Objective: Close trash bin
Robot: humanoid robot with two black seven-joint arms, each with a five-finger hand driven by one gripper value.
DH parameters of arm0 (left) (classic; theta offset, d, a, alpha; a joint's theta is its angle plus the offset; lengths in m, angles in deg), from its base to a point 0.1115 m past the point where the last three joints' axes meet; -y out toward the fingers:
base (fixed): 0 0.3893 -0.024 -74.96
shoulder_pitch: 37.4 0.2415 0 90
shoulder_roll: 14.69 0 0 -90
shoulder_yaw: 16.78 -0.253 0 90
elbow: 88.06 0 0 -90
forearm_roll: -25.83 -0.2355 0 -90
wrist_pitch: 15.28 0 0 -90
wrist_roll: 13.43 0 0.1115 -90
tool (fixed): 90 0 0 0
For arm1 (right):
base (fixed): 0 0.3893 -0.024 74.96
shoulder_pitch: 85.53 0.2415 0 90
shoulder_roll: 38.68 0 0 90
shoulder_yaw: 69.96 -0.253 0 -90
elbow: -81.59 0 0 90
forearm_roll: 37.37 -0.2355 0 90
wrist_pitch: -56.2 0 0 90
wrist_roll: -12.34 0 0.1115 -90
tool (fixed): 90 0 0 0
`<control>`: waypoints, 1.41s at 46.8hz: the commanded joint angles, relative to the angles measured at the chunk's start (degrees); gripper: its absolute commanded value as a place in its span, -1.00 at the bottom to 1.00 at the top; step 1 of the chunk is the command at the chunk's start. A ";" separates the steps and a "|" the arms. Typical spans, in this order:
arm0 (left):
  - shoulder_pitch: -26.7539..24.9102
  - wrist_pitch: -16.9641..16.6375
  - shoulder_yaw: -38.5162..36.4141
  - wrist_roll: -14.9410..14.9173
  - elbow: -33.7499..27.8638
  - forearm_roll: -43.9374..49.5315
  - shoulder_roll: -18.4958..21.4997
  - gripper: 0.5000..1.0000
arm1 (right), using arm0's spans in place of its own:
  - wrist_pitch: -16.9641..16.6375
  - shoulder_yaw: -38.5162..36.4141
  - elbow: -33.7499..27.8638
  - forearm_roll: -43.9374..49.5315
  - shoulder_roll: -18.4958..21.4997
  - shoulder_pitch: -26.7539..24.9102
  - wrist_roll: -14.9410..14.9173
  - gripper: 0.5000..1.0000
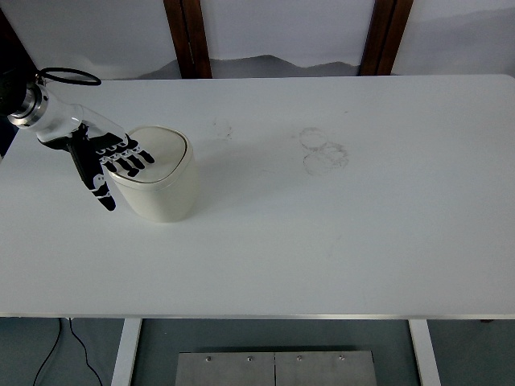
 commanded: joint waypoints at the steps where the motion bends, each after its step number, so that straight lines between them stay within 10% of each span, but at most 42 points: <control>1: 0.01 0.01 -0.05 -0.02 -0.01 0.00 0.08 1.00 | 0.00 0.00 0.00 0.00 0.00 -0.02 0.00 0.98; 36: -5.35 0.01 2.15 0.07 1.40 1.14 0.00 1.00 | 0.00 0.00 0.00 0.00 0.00 -0.02 0.00 0.98; 66: -5.36 0.01 22.62 0.77 24.24 9.13 -6.77 1.00 | 0.00 0.00 0.00 0.00 0.00 -0.19 0.00 0.98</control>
